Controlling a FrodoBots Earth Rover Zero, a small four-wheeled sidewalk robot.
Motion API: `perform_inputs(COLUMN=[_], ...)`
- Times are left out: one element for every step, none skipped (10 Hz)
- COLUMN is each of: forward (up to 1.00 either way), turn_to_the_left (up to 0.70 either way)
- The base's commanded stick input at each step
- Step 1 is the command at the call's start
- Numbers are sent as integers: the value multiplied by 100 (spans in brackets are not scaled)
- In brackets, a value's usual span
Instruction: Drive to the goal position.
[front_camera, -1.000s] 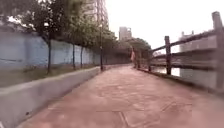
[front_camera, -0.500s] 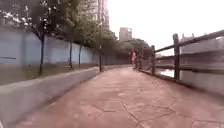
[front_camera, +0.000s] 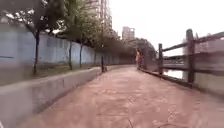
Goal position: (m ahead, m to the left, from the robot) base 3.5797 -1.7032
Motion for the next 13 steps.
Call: perform_inputs(forward=[100, 100, 100, 100, 100, 100, 100, 100, 100, 100, 100, 100, 100], turn_to_the_left=[0, 0, 0, 0, 0, 0, 0, 0, -25, -18, -1, 0, 0])
